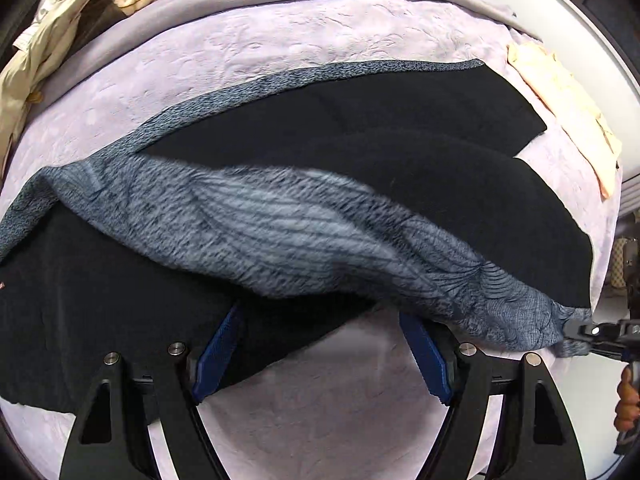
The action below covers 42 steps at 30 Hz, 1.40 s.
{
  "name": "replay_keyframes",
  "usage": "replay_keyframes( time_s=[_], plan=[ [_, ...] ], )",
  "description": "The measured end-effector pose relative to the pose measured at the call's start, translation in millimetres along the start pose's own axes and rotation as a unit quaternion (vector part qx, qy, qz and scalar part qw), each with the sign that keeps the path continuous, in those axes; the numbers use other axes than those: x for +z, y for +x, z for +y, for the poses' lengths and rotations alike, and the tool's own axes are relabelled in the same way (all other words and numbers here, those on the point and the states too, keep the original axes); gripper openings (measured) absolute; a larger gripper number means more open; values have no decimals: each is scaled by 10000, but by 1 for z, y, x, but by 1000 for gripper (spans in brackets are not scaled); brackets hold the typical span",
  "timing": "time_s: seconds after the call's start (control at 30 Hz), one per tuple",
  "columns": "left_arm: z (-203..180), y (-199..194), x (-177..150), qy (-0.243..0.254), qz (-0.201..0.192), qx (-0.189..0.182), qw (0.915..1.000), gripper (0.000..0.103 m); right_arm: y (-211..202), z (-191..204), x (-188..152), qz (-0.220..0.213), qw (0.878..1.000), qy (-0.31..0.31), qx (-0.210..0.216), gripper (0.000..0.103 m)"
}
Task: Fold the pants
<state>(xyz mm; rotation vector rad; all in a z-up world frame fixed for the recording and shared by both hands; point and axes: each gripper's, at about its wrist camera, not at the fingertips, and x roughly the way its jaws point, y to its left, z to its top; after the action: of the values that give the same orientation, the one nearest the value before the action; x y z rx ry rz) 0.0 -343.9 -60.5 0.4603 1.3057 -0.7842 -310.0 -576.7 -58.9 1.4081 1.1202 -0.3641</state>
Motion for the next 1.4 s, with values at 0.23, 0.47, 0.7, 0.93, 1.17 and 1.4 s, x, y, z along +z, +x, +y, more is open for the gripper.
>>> replay_keyframes(
  time_s=[0.23, 0.47, 0.7, 0.93, 1.17, 1.4],
  plan=[
    [-12, -17, 59, -483, -373, -114, 9981, 80, -46, 67, 58, -358, 9922, -552, 1058, 10],
    [7, -9, 131, -1021, -828, 224, 9911, 80, -50, 139, 188, -444, 9873, -1133, 1024, 15],
    [33, -12, 156, -1311, -989, 721, 9838, 80, -31, 169, 246, -579, 9854, -1598, 85, 71],
    [35, 9, 89, -1573, -381, 912, 9826, 80, -57, 92, 213, -969, 9869, -1098, -673, 45],
    [24, 31, 83, -1615, -288, 1166, 9795, 80, -49, 98, 228, -1045, 9881, -1118, -175, 4],
    [29, 13, 89, -1637, -386, 1137, 9792, 80, -72, 83, 224, -1173, 9736, -1111, -1611, 9]
  ],
)
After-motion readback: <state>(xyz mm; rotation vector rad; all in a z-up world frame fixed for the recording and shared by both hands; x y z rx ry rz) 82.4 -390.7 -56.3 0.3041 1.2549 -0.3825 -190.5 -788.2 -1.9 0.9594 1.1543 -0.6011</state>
